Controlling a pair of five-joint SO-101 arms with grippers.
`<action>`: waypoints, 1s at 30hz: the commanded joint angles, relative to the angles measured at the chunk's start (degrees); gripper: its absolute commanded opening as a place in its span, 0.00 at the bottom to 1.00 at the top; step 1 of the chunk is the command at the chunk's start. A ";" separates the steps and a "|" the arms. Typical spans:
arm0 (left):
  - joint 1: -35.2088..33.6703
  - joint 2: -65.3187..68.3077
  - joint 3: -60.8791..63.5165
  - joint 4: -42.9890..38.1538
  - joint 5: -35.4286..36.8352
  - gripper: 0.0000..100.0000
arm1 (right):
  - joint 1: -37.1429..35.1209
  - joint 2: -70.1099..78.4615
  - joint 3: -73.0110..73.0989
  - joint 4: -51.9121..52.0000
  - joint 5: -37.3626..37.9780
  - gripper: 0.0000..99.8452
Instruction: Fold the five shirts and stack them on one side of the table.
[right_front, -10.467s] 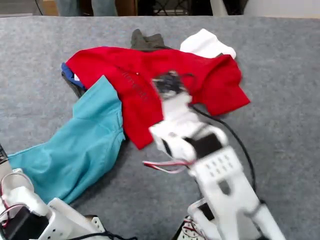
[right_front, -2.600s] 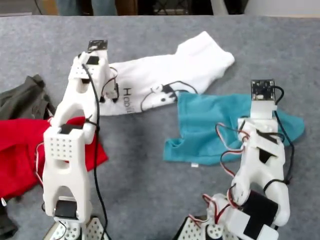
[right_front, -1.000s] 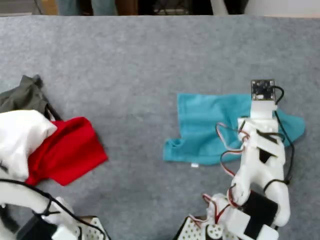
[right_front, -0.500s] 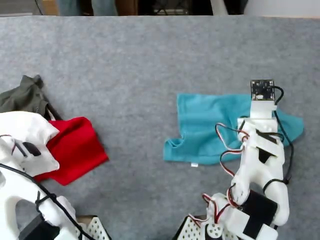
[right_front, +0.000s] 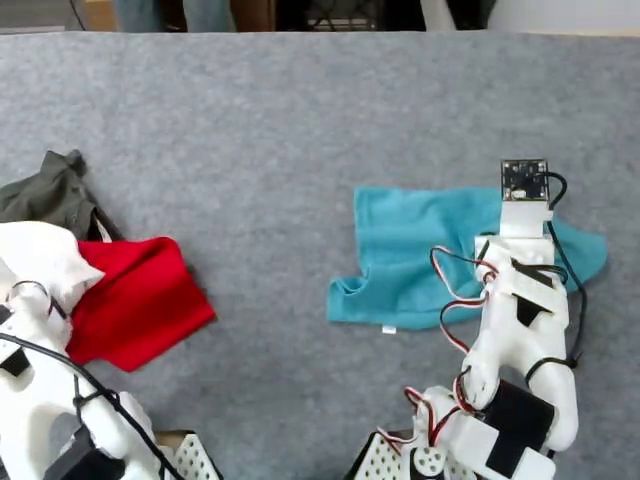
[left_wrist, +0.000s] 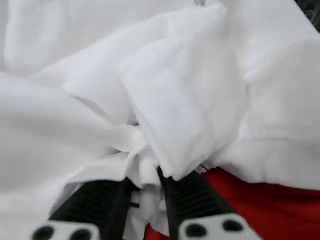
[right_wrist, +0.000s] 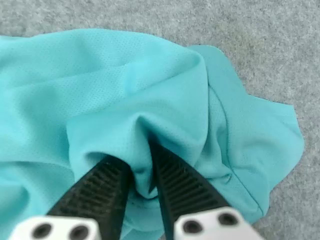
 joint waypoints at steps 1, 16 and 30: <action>-1.01 -0.53 -5.76 -0.44 -2.11 0.03 | -1.41 -0.48 0.04 -0.88 0.44 0.01; 12.44 8.88 -43.74 -3.78 -1.76 0.03 | -1.41 -0.48 0.04 -0.88 0.44 0.01; 16.13 50.81 -93.93 32.97 3.96 0.04 | -1.41 -0.48 0.04 -0.97 0.44 0.01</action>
